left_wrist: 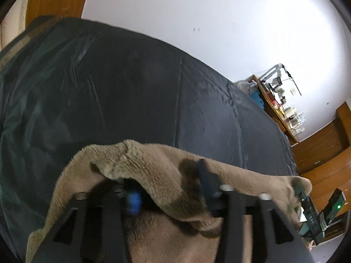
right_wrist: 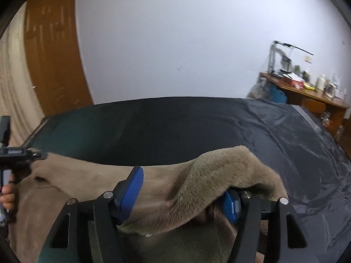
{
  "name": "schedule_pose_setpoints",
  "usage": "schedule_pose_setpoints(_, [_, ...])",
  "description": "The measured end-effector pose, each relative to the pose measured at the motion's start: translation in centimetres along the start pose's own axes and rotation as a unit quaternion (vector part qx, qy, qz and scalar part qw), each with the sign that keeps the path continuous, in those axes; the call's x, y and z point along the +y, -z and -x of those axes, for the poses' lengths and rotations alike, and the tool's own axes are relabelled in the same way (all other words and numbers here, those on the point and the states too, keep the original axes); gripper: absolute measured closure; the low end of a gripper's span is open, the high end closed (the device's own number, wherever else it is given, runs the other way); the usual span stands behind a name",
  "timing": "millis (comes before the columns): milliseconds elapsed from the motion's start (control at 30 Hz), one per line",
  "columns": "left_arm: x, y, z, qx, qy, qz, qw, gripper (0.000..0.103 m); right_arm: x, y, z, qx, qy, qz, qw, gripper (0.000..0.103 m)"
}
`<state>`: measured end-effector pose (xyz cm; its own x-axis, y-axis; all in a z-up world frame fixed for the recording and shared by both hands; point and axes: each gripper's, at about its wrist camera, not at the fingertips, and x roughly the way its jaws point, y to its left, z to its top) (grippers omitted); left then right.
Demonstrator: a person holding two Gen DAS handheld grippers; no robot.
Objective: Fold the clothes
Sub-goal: 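Lower the held sweatshirt onto the bed with both grippers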
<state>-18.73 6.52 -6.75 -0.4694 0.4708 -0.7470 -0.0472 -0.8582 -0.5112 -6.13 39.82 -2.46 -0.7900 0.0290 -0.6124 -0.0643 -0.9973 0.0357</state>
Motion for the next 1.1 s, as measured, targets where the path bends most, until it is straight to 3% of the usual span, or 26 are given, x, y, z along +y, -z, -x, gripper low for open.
schedule_pose_setpoints(200, [-1.5,1.1,3.9,-0.013,-0.007,-0.048,0.9987,0.024,0.1,1.0,2.9,0.018,-0.010,0.081,0.997,0.036])
schedule_pose_setpoints(333, [-2.2,3.1,6.0,-0.019,-0.031,-0.107,0.9936,0.024,0.7,2.7,4.1,0.047,-0.001,0.126,0.991,0.036])
schedule_pose_setpoints(433, [-3.4,5.0,5.8,-0.011,-0.083,-0.177,0.9807,0.024,1.9,4.3,3.4,0.085,0.012,0.169,0.982,0.036])
schedule_pose_setpoints(500, [-4.4,6.4,5.2,-0.006,-0.129,-0.229,0.9648,0.024,2.9,5.2,2.2,0.115,0.018,0.200,0.973,0.036])
schedule_pose_setpoints(600, [-5.8,7.2,3.5,0.009,-0.165,-0.266,0.9498,0.024,4.0,5.9,0.4,0.132,0.028,0.231,0.964,0.036])
schedule_pose_setpoints(800, [-6.7,5.4,-0.3,0.023,-0.211,-0.257,0.9429,0.024,4.6,3.1,-3.1,0.131,0.025,0.216,0.967,0.036])
schedule_pose_setpoints(833, [-7.1,4.6,-1.2,0.017,-0.214,-0.251,0.9439,0.024,4.4,2.3,-3.6,0.124,0.028,0.203,0.971,0.036])
schedule_pose_setpoints(1033, [-7.9,-0.9,-2.3,-0.018,-0.176,-0.155,0.9721,0.024,2.5,-2.3,-6.0,0.063,0.041,0.099,0.992,0.036])
schedule_pose_setpoints(1100, [-8.2,-1.7,-3.1,-0.020,-0.174,-0.147,0.9734,0.024,1.8,-3.3,-7.3,0.063,0.039,0.073,0.995,0.036])
